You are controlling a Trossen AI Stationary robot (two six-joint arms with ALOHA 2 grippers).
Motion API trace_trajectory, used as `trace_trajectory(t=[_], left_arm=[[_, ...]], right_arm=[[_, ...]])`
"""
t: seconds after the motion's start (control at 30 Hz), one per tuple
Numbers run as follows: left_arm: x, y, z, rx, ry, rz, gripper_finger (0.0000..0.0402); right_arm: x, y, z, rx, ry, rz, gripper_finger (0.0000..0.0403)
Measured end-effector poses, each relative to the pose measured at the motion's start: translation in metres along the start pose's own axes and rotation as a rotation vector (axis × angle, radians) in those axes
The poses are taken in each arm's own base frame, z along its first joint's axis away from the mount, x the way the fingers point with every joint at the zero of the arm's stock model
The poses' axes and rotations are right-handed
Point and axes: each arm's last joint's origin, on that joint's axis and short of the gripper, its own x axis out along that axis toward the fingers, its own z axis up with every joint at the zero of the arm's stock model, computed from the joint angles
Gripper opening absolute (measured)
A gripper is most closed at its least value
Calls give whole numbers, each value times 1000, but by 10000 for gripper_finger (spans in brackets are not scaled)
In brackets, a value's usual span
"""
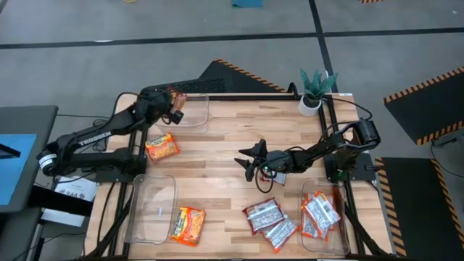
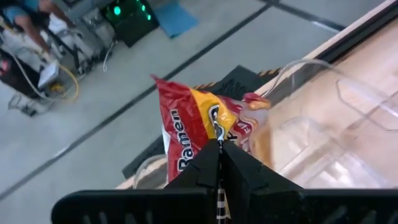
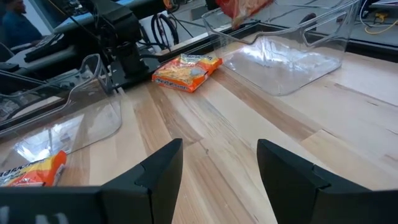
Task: Sort Maruchan noodles
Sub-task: Put the red noodle pack into the top left transparent bin, then put the orange noodle pack into the bottom left transparent bin
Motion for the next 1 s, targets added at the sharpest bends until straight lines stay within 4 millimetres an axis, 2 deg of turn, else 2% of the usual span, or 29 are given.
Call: trace_trajectory(t=[0.17, 0.43, 0.57, 0.73, 0.83, 1.0], left_arm=[[5, -2, -1, 7, 20, 10, 20], [-5, 2, 1, -37, -14, -39, 119], [-23, 6, 4, -106, -35, -234, 157], [-53, 7, 5, -112, -31, -581, 170], [-67, 4, -6, -35, 60, -650, 169], [-78, -6, -41, 117, 351, -623, 167]], right_arm=[[0, -1, -1, -7, 12, -6, 228], [0, -1, -1, -6, 11, -5, 228], [0, -2, -1, -5, 10, -9, 228], [2, -4, 0, -3, 8, -17, 228], [2, -4, 0, -3, 7, -17, 228], [2, -4, 0, -3, 8, -17, 228]])
